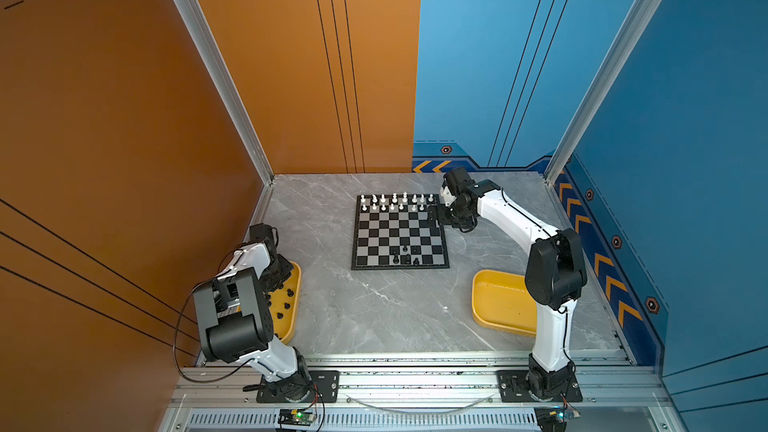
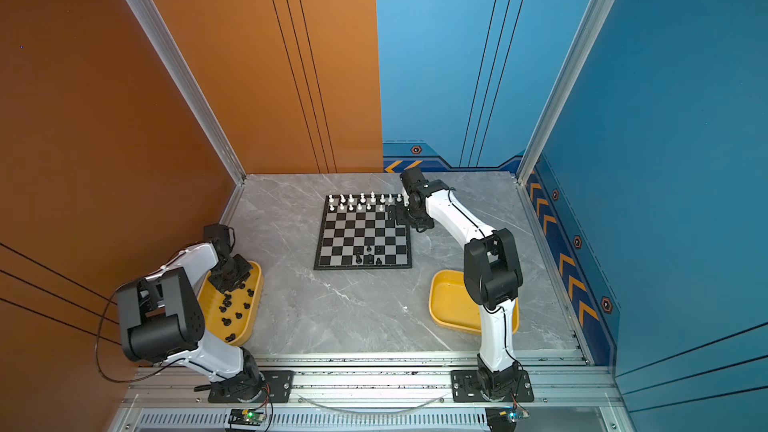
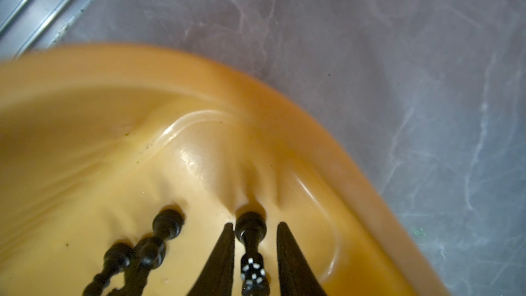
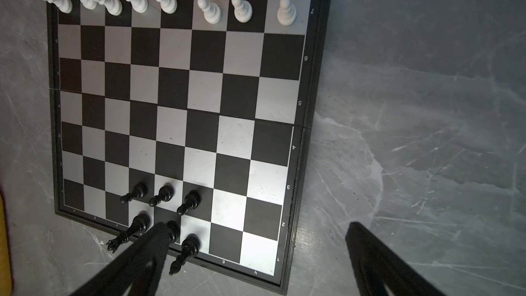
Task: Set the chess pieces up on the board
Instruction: 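Close the left gripper around the black rook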
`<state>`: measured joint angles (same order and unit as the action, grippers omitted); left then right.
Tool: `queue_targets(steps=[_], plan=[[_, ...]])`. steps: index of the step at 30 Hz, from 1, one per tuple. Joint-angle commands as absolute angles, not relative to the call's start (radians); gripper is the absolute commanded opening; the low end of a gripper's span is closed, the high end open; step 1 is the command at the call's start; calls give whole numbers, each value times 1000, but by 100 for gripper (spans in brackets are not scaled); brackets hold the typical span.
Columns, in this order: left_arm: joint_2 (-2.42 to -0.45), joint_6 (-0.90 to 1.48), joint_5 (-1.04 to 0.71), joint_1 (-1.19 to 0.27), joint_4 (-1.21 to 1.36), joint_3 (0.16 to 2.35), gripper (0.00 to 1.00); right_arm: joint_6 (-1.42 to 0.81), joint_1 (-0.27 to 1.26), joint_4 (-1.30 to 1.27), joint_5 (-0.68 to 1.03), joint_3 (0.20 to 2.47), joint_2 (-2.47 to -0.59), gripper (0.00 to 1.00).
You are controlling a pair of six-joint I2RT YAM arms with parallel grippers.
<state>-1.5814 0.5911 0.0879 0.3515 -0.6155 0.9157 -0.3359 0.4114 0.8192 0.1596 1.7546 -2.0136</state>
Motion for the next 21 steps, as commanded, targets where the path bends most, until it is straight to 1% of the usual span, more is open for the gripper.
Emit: queue_targets(steps=[1,3,6,9,15,21], plan=[[-1582,584,78,347,-614,927,24,-321,417,847,132,1747,-1967,100],[-1581,583,77,346,-614,925,24,-318,417,848,131,1751,-1969,100],[-1576,581,80,347,-613,919,20,-315,421,850,128,1756,-1973,100],[-1574,577,74,347,-614,920,9,-311,422,852,125,1761,-1973,100],[-1532,571,56,344,-650,949,4,-309,428,862,130,1785,-1975,100],[-1449,550,37,318,-763,1023,2,-302,434,877,130,1791,-1974,100]])
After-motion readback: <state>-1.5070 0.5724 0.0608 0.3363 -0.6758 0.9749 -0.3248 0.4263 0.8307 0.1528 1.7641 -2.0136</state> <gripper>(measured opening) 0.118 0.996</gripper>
